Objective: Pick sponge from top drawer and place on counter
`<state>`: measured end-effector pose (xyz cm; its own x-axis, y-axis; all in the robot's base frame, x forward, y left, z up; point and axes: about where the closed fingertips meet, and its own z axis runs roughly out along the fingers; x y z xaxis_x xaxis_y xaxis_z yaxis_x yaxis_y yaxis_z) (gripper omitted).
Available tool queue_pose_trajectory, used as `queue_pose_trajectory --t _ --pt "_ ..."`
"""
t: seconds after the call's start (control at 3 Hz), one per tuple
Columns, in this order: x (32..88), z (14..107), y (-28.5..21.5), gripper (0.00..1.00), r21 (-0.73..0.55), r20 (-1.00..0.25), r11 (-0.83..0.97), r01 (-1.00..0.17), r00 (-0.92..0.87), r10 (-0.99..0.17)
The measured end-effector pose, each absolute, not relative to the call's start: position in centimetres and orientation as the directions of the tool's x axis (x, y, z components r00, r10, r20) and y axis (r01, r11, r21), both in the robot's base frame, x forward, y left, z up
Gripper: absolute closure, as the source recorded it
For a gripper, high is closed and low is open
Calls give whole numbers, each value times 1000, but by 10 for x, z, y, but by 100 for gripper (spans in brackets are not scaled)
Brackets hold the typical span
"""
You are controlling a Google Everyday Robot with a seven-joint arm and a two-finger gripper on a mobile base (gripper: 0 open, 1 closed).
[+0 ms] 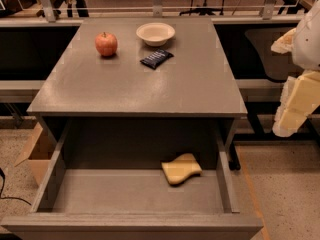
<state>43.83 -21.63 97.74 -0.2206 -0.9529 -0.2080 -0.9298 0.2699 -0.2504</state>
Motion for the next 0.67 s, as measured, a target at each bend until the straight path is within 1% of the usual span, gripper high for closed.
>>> queue_pose_trajectory --t 0.33,0.67 --pt "438 977 -216 0 -251 -208 270 -930 -221 -953" --pt "434 963 -211 0 -223 -238 276 -935 -222 -945"
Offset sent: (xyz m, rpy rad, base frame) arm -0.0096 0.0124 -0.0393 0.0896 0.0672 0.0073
